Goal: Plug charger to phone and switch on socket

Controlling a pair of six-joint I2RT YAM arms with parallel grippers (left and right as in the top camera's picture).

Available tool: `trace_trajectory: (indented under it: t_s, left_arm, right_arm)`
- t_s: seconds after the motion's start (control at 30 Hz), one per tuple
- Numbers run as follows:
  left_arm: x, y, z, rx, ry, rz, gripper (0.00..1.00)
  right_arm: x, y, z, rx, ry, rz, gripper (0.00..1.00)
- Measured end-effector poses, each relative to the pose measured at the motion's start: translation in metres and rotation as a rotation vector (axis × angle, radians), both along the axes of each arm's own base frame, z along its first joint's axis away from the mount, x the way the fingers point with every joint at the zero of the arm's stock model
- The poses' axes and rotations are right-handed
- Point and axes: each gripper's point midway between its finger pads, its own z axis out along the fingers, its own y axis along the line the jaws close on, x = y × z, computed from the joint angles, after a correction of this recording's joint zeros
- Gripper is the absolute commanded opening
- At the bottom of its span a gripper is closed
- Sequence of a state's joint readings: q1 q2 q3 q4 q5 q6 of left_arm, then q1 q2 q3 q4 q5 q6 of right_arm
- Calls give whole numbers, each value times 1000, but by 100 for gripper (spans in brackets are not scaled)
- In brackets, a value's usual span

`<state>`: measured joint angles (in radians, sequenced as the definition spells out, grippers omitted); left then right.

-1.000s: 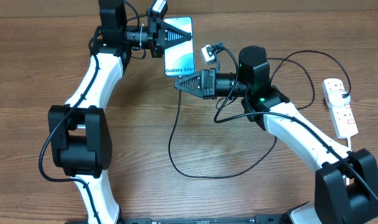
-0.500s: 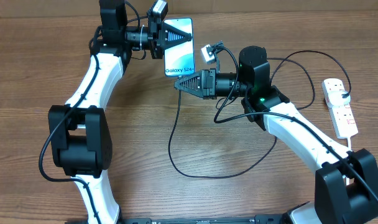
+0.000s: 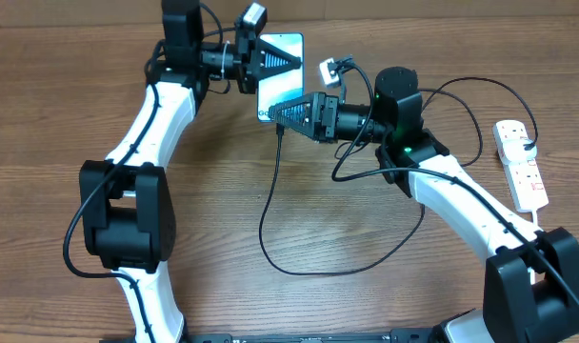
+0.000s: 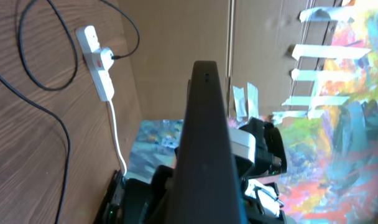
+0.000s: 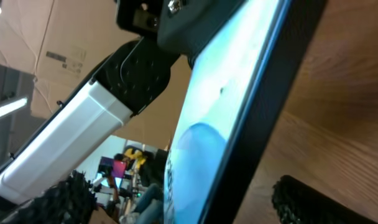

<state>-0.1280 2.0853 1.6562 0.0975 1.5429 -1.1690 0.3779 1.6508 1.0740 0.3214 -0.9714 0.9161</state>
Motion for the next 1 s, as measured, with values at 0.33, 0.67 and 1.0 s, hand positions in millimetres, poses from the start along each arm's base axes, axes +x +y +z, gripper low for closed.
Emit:
trace_trajectory:
  t_s: [0.33,0.67,1.0]
  left_arm:
    - [0,2,3,-12,-81,-6,4]
    - [1,2,8,-24,-166,-10,4]
    - [-2,-1,3,-17,-106,-15,4]
  right_arm:
    - [-8,-18,4,27,2,93,100]
    - [-28,-40,-13,19,108,205,92]
    - [-40,-14,-18,-14,16,239,66]
